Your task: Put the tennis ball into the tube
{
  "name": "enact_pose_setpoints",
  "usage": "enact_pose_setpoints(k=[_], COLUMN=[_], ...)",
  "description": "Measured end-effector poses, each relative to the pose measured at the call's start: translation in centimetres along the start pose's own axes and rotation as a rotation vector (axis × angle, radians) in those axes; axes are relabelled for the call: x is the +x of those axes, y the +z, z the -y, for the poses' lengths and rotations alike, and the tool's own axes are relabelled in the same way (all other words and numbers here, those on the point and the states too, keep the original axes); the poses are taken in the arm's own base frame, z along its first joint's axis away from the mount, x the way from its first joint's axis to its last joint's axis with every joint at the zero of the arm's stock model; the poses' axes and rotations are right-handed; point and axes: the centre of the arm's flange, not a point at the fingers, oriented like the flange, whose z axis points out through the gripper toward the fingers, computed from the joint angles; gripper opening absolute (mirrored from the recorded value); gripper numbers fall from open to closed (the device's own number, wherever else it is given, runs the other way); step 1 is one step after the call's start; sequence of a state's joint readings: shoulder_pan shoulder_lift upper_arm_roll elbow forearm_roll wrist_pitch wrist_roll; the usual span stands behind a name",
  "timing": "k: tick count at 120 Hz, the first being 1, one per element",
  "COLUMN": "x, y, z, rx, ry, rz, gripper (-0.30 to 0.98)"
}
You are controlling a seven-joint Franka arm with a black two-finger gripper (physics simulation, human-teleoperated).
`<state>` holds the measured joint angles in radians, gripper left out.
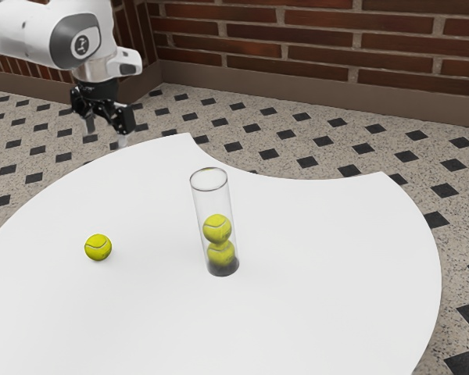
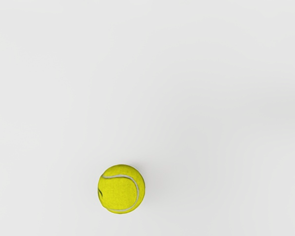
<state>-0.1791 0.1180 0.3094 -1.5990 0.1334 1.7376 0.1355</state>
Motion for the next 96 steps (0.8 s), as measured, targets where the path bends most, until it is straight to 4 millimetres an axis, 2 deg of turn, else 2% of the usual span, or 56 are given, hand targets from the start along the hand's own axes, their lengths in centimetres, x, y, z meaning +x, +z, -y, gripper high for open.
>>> enact_pose_setpoints(k=[11, 22, 33, 39, 47, 53, 59, 73, 96], x=[0.5, 1.1, 1.4, 0.8, -1.3, -3.5, -4.6, -4.7, -4.9], y=[-0.1, 0.8, 2.1, 4.0, 7.8, 10.2, 11.3, 12.4, 16.7], z=[-0.4, -0.5, 1.4, 3.6, 6.4, 7.5, 8.2, 7.3, 5.3], rx=[0.002, 0.009, 0.019, 0.016, -0.001, -0.015, -0.016, -0.005, -0.004], ry=[0.017, 0.023, 0.0, -0.033, -0.079, -0.09, -0.094, -0.062, -0.021], rz=[-0.026, -0.032, -0.026, -0.001, 0.054, 0.08, 0.08, 0.06, 0.048], gripper=[0.69, 0.69, 0.68, 0.69, 0.69, 0.69, 0.69, 0.69, 0.69])
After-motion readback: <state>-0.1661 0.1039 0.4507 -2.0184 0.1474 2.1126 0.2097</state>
